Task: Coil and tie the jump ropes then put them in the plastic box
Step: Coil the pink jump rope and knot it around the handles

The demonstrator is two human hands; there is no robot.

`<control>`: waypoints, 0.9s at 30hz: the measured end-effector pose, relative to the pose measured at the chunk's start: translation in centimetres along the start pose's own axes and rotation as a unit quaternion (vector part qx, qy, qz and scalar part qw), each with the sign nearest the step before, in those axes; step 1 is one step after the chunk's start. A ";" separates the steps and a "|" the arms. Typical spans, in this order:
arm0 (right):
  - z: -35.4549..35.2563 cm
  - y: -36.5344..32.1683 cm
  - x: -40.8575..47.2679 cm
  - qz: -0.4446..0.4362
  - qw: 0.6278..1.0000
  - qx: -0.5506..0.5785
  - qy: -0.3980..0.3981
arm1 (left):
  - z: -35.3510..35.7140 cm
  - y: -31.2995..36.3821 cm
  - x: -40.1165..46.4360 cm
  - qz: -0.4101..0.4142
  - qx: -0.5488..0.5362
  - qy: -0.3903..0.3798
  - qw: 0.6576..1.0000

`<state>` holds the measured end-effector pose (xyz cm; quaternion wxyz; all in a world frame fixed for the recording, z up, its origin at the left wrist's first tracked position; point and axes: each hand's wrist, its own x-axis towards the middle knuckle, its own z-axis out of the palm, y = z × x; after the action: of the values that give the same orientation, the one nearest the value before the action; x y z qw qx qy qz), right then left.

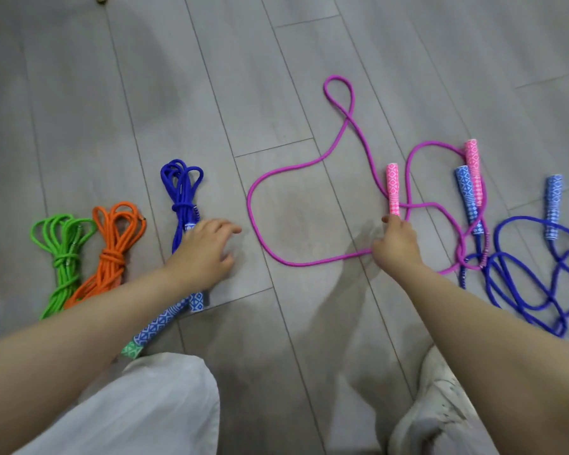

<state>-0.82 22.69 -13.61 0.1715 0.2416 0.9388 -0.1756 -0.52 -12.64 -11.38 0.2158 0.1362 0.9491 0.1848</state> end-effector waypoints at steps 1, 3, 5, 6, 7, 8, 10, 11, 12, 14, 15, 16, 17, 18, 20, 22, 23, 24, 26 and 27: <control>-0.2 0.9 0.3 0.020 1.000 -0.010 -0.005 | 0.5 0.6 0.0 0.018 0.008 -0.014 1.000; -0.4 2.3 0.7 0.057 0.997 -0.026 -0.033 | 1.5 1.6 0.1 0.040 0.025 -0.034 0.998; -0.3 3.5 0.6 0.083 0.992 -0.054 -0.080 | 2.2 2.4 0.4 0.052 0.033 -0.044 0.997; -0.1 4.0 0.3 0.085 0.989 -0.066 -0.104 | 2.4 2.6 0.5 0.052 0.033 -0.052 0.997; 0.2 4.4 0.0 0.079 0.986 -0.073 -0.127 | 2.6 2.8 0.5 0.051 0.030 -0.062 0.996; 0.5 4.8 -0.4 0.066 0.983 -0.080 -0.150 | 2.6 2.9 0.4 0.051 0.026 -0.071 0.996; 1.1 5.0 -1.5 0.028 0.976 -0.092 -0.193 | 2.5 3.1 0.2 0.057 0.026 -0.082 0.995; 1.4 4.9 -2.1 0.015 0.976 -0.088 -0.197 | 2.4 3.2 0.0 0.062 0.028 -0.085 0.994; 1.4 4.5 -2.7 0.009 0.978 -0.074 -0.195 | 2.1 3.3 -0.2 0.060 0.029 -0.089 0.994; 1.1 3.3 -3.8 0.008 0.985 -0.032 -0.172 | 1.4 3.8 -0.9 0.038 0.017 -0.097 0.994; 0.6 2.4 -4.3 0.006 0.987 -0.014 -0.159 | 0.8 4.0 -1.3 0.021 0.007 -0.101 0.995; -0.1 1.4 -4.8 0.000 0.989 0.002 -0.151 | 0.1 4.2 -1.8 0.005 -0.003 -0.109 0.994; -1.0 0.4 -5.2 -0.012 0.989 0.012 -0.146 | -0.7 4.4 -2.3 -0.002 -0.010 -0.115 0.993; -2.0 -0.6 -5.8 -0.027 0.989 0.014 -0.146 | -1.7 4.7 -2.8 -0.003 -0.011 -0.118 0.993; -4.5 -2.4 -7.0 -0.054 0.987 -0.007 -0.153 | -4.1 5.4 -3.9 0.000 -0.002 -0.110 0.994; -7.2 -3.8 -8.4 -0.067 0.985 -0.026 -0.154 | -6.8 6.6 -5.1 0.001 -0.004 -0.092 0.996; -8.5 -4.4 -9.1 -0.071 0.986 -0.022 -0.151 | -8.2 7.4 -5.7 0.004 -0.008 -0.080 0.997; -9.9 -4.8 -9.9 -0.073 0.986 -0.013 -0.147 | -9.5 8.3 -6.4 0.008 -0.012 -0.068 0.998; -12.4 -5.4 -11.9 -0.084 0.989 0.003 -0.122 | -11.8 10.1 -7.9 0.025 -0.015 -0.052 0.998; -13.7 -5.6 -13.1 -0.093 0.990 0.007 -0.106 | -12.8 11.1 -8.7 0.036 -0.013 -0.048 0.998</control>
<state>3.83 18.61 5.15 0.2514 0.1347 0.9324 -0.2222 3.19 -9.37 7.02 0.2565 0.1761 0.9294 0.1983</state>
